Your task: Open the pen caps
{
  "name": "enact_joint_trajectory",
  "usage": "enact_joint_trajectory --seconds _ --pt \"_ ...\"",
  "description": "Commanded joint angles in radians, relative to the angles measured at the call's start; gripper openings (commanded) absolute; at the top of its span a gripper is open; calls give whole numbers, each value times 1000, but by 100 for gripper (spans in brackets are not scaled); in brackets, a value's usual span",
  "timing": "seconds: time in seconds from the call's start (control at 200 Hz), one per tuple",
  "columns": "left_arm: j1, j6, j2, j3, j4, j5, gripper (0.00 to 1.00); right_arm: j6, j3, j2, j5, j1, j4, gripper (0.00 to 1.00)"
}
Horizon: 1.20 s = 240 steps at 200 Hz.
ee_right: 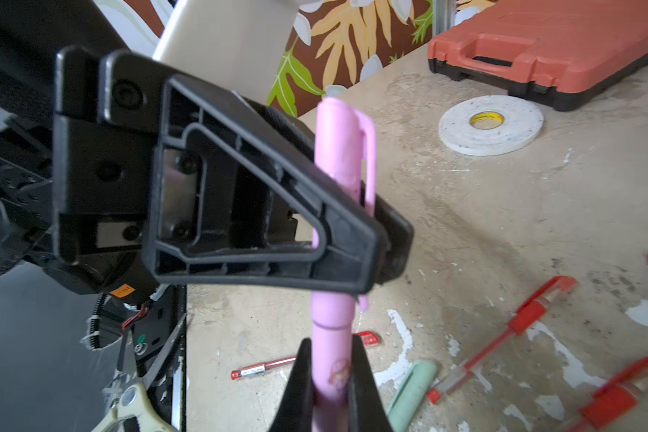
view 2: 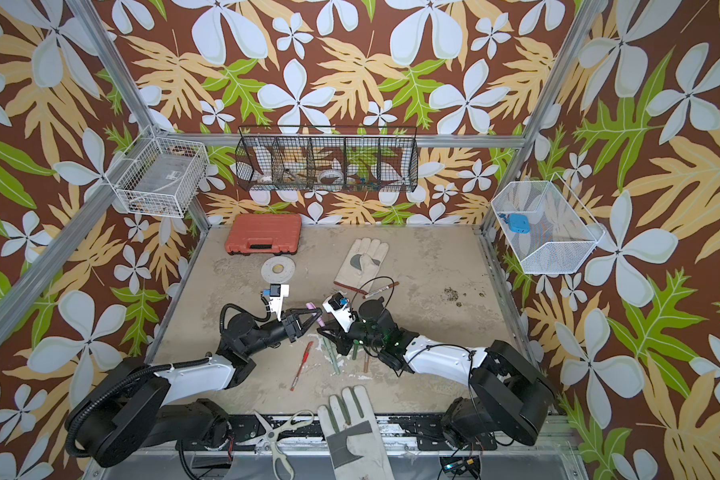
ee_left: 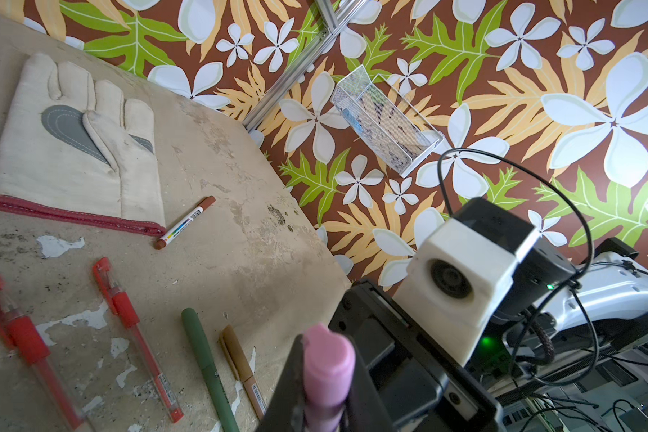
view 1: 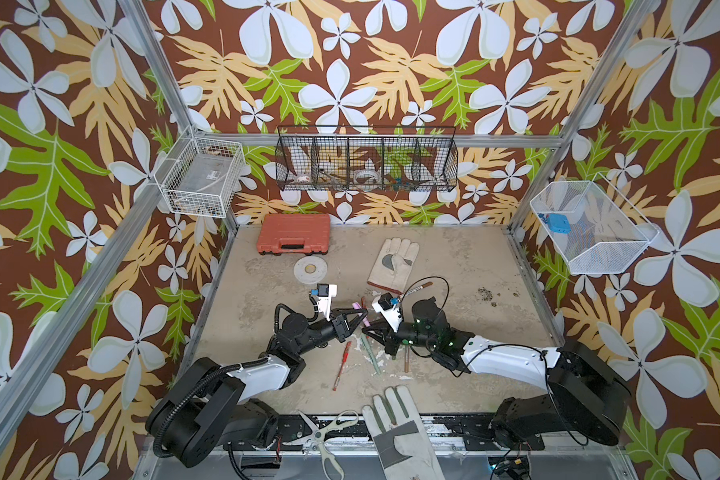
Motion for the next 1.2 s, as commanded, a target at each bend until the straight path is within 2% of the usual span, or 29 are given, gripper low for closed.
enact_joint_trajectory --seconds 0.0,0.075,0.2,0.4,0.621,0.851,1.011,1.196 --pt "5 -9 -7 10 72 -18 0 19 12 27 -224 5 25 0" --pt "10 -6 -8 11 69 -15 0 19 13 31 -212 5 22 0" --pt "31 -28 -16 7 72 -9 0 -9 11 0 -101 14 -23 0" --pt "51 -47 -30 0 75 -3 0 -82 36 -23 171 91 -120 0" --pt "59 -57 -30 8 49 -8 0 -103 40 -44 345 135 -151 0" --pt "63 -67 -20 8 44 -13 0 -145 53 -57 476 187 -194 0" --pt "66 -66 -25 7 43 -13 0 -158 77 -34 504 212 -224 0" --pt "91 -74 -49 0 39 -7 0 -141 63 -40 343 191 -181 0"
